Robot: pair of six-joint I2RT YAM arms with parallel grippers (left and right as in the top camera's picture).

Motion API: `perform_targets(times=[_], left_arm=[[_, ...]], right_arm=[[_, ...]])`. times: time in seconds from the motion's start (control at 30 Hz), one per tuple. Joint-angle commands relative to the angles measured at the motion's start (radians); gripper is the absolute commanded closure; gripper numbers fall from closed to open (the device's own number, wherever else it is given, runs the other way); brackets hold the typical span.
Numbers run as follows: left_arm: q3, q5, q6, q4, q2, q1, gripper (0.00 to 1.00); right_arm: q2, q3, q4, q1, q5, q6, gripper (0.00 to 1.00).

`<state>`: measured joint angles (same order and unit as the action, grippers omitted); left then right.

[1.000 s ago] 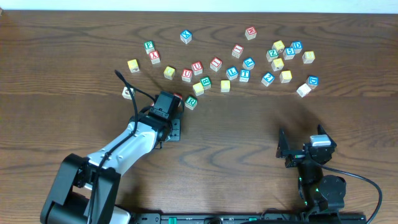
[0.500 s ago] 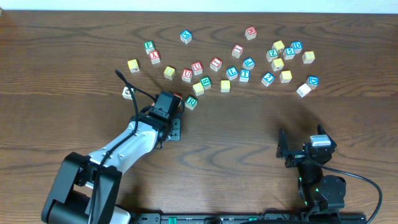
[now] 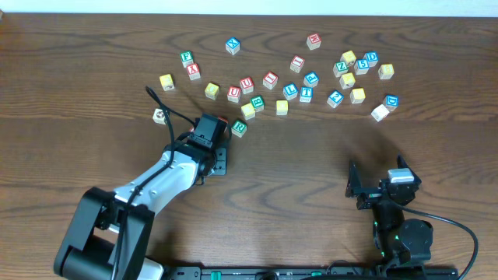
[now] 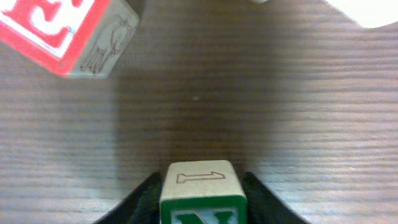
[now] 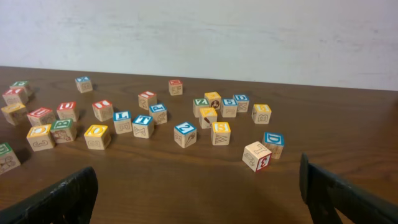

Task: Spell out NEURIPS
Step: 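Lower the N block onto the table and open the left gripper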

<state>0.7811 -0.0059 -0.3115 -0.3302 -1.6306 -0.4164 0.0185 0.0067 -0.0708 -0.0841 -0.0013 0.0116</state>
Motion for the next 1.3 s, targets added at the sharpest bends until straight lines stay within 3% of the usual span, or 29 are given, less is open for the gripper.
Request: perform_targets(times=[0.0,0.43,0.8,1.27], left_arm=[[-0.004,-0.006,0.003,-0.004,-0.030,-0.002,0.55],[0.071,-0.002,0.016,-0.065,0.007,-0.002,0.50],[0.265,-0.003,0.121,-0.254,0.240,-0.002,0.41],[0.282,-0.003,0.140,-0.306,0.389,-0.002,0.28]], right_arm=[[-0.004,-0.001,-0.005,0.005,-0.002,-0.007,0.01],[-0.004,-0.001,-0.005,0.005,-0.002,-0.007,0.01],[-0.004,-0.001,-0.005,0.005,-0.002,-0.007,0.01],[-0.004,-0.001,-0.005,0.005,-0.002,-0.007,0.01]])
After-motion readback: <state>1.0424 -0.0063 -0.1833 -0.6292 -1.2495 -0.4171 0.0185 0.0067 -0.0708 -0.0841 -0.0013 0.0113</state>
